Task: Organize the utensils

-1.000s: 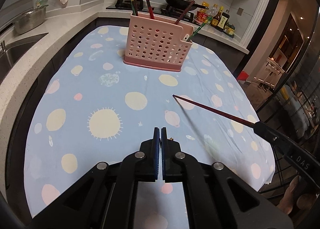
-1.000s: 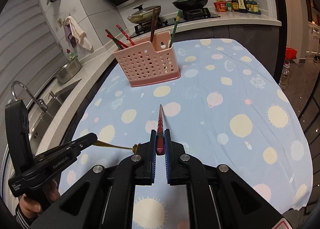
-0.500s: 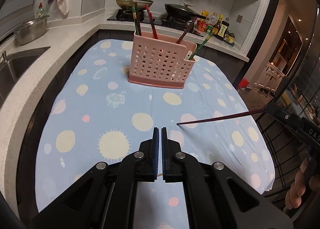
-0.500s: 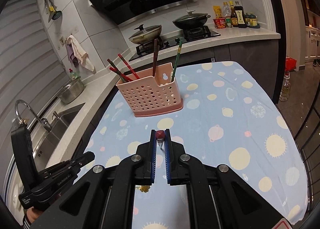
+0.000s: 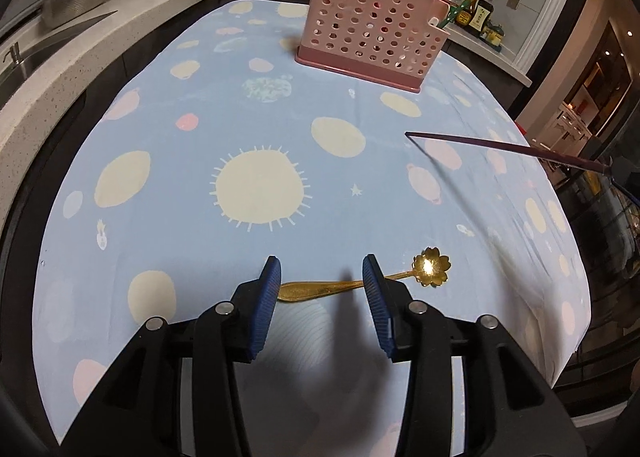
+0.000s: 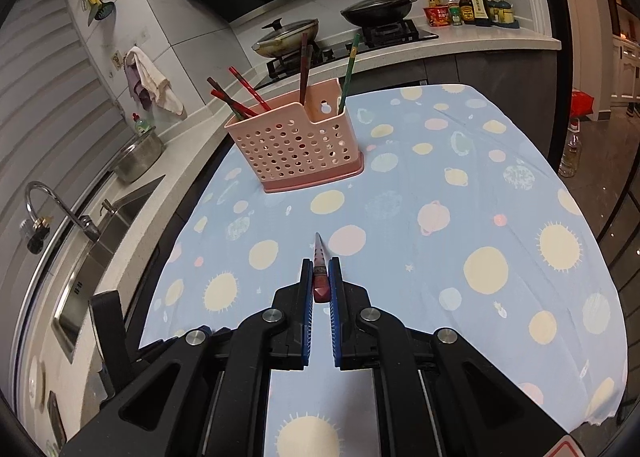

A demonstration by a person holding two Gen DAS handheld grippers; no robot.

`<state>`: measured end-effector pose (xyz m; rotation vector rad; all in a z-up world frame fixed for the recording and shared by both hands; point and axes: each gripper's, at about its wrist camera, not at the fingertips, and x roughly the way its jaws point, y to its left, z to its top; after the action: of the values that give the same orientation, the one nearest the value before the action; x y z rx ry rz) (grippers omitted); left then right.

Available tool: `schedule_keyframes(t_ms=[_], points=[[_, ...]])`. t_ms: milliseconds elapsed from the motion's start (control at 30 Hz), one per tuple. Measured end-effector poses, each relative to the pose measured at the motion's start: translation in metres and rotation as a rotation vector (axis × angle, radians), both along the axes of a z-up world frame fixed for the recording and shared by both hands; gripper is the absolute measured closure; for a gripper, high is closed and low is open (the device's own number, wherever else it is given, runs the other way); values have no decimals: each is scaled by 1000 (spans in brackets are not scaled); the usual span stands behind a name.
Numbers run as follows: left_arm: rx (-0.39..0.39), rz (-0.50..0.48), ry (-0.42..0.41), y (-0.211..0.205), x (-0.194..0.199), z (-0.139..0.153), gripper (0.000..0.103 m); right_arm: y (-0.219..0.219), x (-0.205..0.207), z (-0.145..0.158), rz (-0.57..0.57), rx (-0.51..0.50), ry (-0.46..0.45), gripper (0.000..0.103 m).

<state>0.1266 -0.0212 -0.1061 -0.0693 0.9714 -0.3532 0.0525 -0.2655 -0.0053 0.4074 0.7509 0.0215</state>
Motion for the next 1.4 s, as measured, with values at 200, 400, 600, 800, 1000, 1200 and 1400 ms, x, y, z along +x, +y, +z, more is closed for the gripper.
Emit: schedule_keyframes(t_ms=[200, 400, 600, 800, 1000, 1200, 1400], points=[[-13, -24, 37, 2, 2, -8, 62, 1, 0, -1, 0, -3, 4, 96], [-54, -46, 68, -3, -23, -9, 62, 1, 0, -1, 0, -4, 4, 96], [-24, -59, 44, -11, -40, -10, 63, 1, -2, -2, 5, -5, -3, 96], [-35, -83, 50, -16, -44, -10, 74, 2, -3, -7, 7, -10, 16, 96], [-87, -85, 81, -14, -40, -14, 93, 14, -4, -47, 61, -15, 133, 85], [-93, -90, 85, -16, -43, -13, 94, 33, -4, -89, 127, -42, 236, 83], [-95, -92, 94, -16, -49, -12, 94, 44, -2, -107, 156, -84, 264, 83]])
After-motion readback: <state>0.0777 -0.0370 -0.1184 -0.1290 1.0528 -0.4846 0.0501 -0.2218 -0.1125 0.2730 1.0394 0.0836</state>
